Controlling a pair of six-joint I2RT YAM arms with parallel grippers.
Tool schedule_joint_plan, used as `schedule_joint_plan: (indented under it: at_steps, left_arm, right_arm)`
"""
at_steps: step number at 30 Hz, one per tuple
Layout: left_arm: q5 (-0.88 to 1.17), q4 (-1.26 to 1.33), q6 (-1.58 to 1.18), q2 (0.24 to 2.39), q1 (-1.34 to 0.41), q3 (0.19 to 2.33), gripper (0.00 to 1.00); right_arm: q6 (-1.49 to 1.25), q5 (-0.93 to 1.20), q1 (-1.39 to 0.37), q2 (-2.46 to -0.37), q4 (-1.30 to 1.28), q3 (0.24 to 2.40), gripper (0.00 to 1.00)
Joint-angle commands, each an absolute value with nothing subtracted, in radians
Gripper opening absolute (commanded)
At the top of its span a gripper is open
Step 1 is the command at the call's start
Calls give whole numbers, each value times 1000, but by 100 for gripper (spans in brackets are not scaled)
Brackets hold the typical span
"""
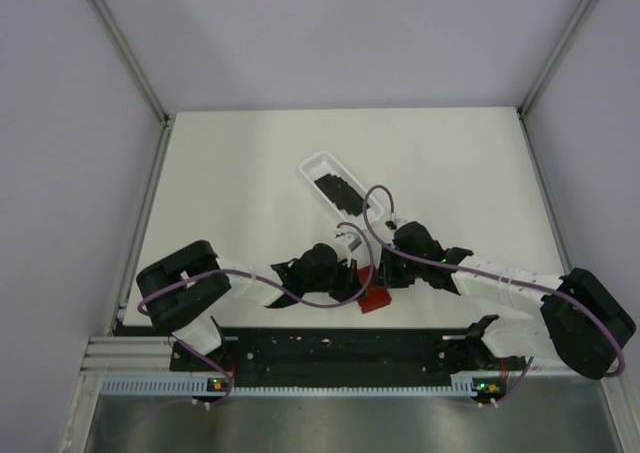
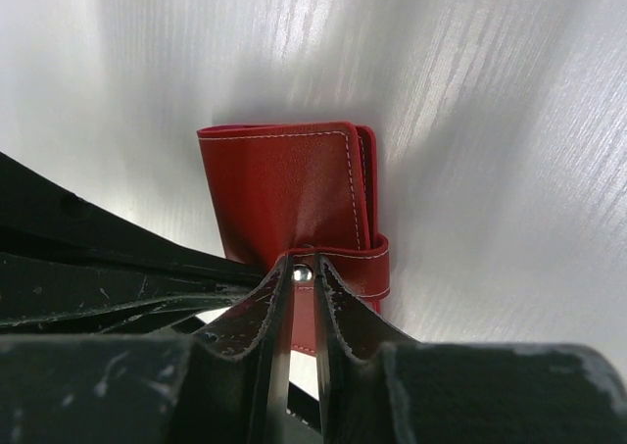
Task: Put the credit cards into the card holder
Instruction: Close the card holder at the corner of the board.
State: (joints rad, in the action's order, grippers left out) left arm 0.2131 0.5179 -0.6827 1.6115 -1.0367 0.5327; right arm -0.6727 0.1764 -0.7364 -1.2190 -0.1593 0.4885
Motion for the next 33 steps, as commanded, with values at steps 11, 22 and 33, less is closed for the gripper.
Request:
schedule_joint_plan:
  at_steps: [11, 22, 33]
  left_arm:
    - [224, 535, -690, 1632, -1040, 525, 0]
    - [224, 548, -696, 1634, -1040, 515, 0]
    - [222, 552, -696, 1623, -1042, 500, 0]
  right_arm:
    - [-655, 155, -733, -1292, -212, 563, 15]
    - [-649, 80, -793, -1373, -322, 652, 21]
    - [-658, 5, -868, -1448, -388, 715, 15]
